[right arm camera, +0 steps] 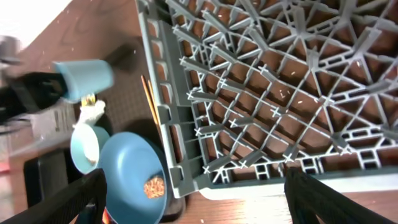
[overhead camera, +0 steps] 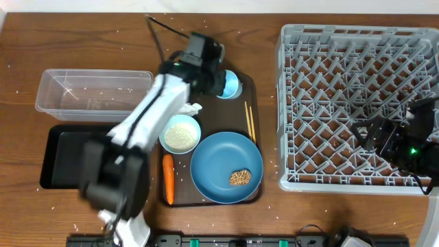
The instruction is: Sort waste into correct bins and load items into the dishwasher rack
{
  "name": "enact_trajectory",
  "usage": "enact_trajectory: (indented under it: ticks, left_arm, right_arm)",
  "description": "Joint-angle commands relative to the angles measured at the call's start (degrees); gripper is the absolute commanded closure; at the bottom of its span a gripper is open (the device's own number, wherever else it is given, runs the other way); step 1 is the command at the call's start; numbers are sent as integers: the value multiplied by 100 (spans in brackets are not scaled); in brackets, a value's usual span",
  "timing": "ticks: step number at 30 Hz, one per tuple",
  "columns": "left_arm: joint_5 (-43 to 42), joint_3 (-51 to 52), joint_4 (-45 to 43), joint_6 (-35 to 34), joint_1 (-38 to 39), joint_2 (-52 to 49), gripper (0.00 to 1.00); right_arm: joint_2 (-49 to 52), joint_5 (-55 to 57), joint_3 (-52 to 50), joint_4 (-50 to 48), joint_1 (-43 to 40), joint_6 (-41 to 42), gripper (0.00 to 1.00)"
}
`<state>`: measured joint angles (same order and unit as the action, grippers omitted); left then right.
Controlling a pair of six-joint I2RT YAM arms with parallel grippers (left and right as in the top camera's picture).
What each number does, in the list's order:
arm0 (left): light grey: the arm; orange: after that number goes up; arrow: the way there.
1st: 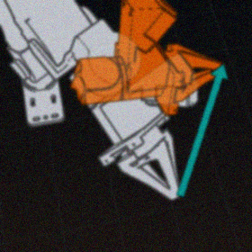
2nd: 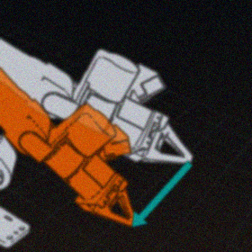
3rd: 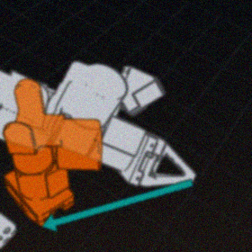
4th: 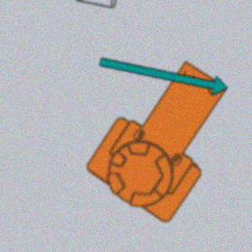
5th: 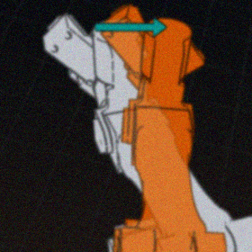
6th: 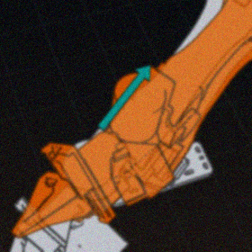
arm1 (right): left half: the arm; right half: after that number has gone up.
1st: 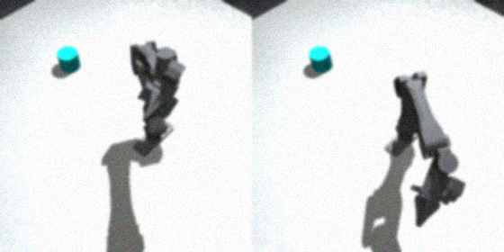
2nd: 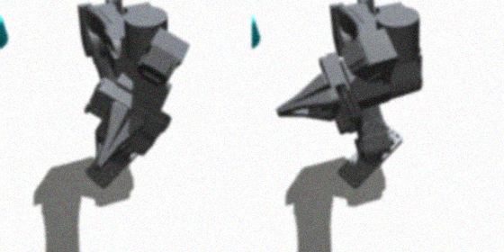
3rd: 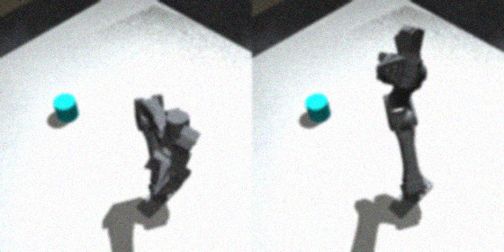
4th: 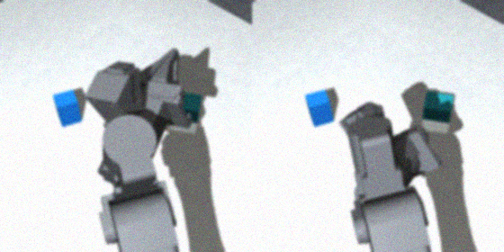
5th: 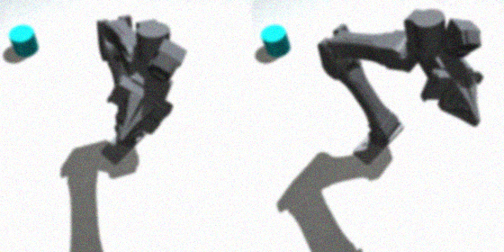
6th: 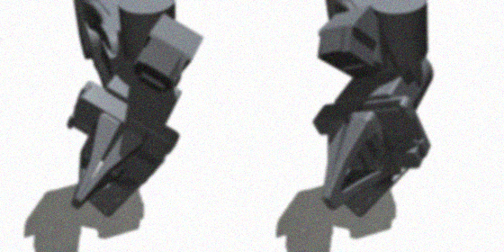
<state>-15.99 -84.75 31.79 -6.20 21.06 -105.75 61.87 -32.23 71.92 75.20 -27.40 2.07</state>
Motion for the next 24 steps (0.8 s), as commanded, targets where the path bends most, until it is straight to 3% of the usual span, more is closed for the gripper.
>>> enact_trajectory:
  ticks: [1, 5, 11, 17, 24]
  left_arm:
    - [-999, -153, 299, -11, -24, 988, 94]
    - [-2367, -153, 640, 57, -24, 1700, 94]
    - [-3950, -153, 697, 52, -24, 2321, 94]
    - [-5023, -153, 695, 37, -17, 2490, 94]
    - [-5676, -153, 658, -164, -7, 2498, 94]
  right_arm:
    - [0, -960, -4, 109, 48, -1202, 17]
    - [0, -2839, -4, 511, 173, -2758, 17]
    - [0, -4535, -4, 476, 678, -3622, 12]
    - [0, -5250, -4, -129, 1220, -3738, 9]
    - [0, -5700, -4, -992, 1939, -3729, 6]
